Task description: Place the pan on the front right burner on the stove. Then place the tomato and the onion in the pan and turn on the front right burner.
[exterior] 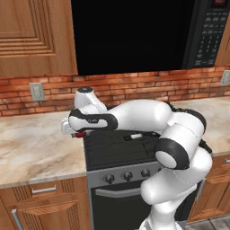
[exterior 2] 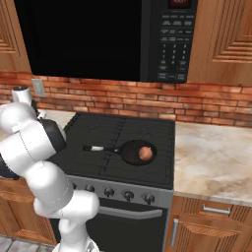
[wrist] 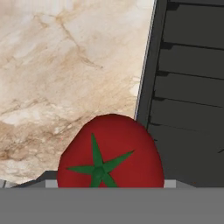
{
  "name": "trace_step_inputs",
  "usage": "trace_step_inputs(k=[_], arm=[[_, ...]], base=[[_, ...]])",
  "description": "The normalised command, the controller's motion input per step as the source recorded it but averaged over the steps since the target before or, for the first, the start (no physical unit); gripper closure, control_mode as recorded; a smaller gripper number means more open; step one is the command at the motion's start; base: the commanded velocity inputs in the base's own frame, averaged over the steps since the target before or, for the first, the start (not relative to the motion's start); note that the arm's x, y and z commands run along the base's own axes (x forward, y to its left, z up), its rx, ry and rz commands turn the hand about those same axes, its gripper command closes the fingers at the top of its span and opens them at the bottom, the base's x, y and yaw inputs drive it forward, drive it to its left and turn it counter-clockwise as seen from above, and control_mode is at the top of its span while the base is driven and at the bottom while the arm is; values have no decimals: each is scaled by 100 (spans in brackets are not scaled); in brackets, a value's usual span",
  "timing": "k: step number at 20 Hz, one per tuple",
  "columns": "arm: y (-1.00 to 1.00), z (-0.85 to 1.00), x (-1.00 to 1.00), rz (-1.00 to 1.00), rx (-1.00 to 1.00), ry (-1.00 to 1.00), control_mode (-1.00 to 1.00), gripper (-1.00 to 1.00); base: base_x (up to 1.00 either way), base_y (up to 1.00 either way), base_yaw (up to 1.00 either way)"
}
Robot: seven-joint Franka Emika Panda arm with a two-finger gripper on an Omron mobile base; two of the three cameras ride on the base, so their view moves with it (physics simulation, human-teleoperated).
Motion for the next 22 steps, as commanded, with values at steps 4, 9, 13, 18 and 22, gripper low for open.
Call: trace_step_inputs(k=[4, 9, 13, 18, 22], arm=[[-50, 8, 0, 0, 0, 0, -100, 100], [-53, 6, 0, 0, 0, 0, -100, 100], [-54, 0, 0, 0, 0, 0, -100, 100], [-53, 0, 0, 0, 0, 0, -100, 100], [-50, 0, 0, 0, 0, 0, -100, 100]], base=[[0, 0, 0], [0, 0, 0], [0, 0, 0], [0, 0, 0], [0, 0, 0]])
